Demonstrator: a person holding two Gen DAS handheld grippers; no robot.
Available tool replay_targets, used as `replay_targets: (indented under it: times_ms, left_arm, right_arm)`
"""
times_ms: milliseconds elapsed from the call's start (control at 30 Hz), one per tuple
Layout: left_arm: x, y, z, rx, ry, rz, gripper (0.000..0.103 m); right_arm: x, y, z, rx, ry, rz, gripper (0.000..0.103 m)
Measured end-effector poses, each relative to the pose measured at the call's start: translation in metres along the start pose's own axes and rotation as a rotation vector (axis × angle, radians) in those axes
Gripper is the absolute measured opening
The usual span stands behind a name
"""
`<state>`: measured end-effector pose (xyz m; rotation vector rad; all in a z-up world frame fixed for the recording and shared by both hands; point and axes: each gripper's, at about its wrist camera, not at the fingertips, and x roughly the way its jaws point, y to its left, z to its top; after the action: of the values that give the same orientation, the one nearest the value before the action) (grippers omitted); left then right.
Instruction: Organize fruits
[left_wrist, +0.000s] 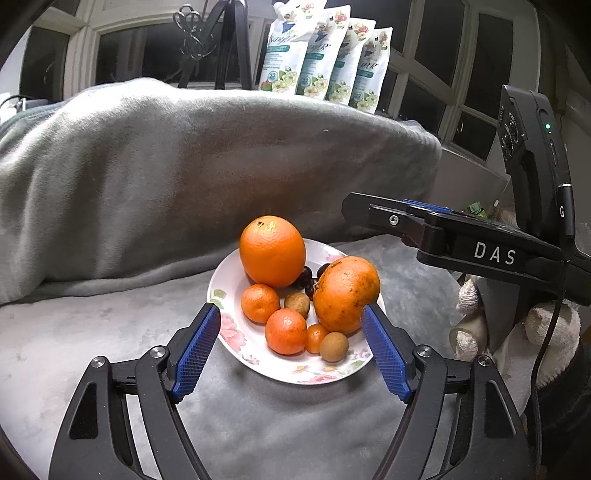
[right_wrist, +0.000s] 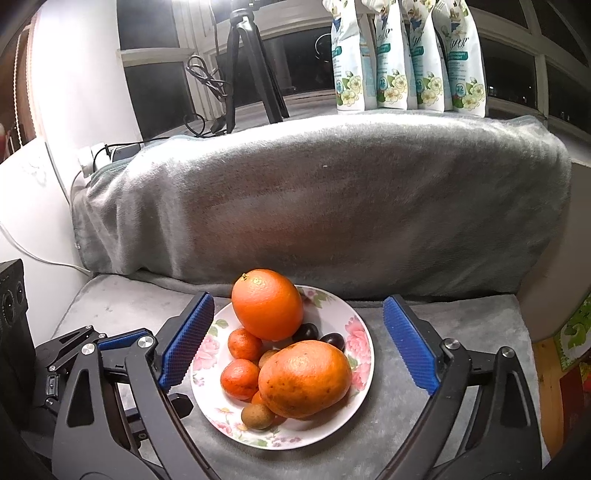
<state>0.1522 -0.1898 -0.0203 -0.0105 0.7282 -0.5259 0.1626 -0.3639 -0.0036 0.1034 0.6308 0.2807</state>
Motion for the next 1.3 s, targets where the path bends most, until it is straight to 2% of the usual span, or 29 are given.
replay_targets:
  times_ms: [500, 833, 967, 1300]
  left_arm:
    - [-0.051, -0.004, -0.006, 0.006, -0.067, 0.035, 0.079]
    - [-0.089, -0.005, -0.023, 0.017, -0.106, 0.090, 0.079]
    - [-0.100, -0.006, -0.031, 0.030, -0.114, 0.123, 0.084]
    - [-0.116, 0.001, -0.047, 0.002, -0.106, 0.173, 0.084]
  right_arm:
    - [-0.042, 0.020, -0.007, -0.043, -0.061, -0.013, 0.095]
    - [-0.082, 0.033, -0.031, -0.057, -0.097, -0.023, 0.095]
    - [-0.095, 0.039, -0.044, -0.075, -0.105, -0.043, 0.103]
    - [-0.113, 0.055, -0.076, -0.130, -0.101, -0.102, 0.103]
